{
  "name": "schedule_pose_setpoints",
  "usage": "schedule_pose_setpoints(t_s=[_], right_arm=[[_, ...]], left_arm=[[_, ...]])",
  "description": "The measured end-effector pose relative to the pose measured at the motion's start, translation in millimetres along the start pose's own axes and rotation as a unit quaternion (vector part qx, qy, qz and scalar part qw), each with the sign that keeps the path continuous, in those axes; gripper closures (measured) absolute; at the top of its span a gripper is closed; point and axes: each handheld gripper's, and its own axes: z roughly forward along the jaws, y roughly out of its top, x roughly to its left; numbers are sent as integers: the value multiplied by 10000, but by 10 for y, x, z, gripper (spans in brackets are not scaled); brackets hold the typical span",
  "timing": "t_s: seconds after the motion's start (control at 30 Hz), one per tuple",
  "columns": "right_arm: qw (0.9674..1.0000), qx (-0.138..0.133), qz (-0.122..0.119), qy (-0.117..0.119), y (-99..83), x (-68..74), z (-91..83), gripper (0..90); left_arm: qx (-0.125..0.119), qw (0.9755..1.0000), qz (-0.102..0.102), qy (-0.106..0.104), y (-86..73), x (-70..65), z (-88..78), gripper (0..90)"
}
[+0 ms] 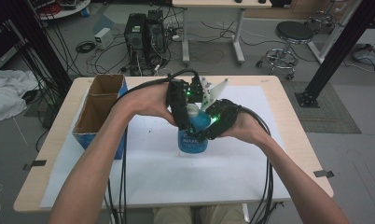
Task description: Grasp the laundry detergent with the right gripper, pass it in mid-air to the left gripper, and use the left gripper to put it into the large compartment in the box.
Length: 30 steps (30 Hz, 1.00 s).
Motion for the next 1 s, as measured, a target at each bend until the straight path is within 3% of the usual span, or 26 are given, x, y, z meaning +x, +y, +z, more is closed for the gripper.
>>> schedule_pose_setpoints(t_s=[0.3, 1.0], right_arm=[[10000, -28, -33, -37, -20, -17, 11, 469], [10000, 1, 93, -11, -34, -8, 23, 468]], left_arm=[[-44, 9999, -84, -54, -32, 15, 25, 214], [-3, 10000, 28, 7, -5, 11, 62, 309]])
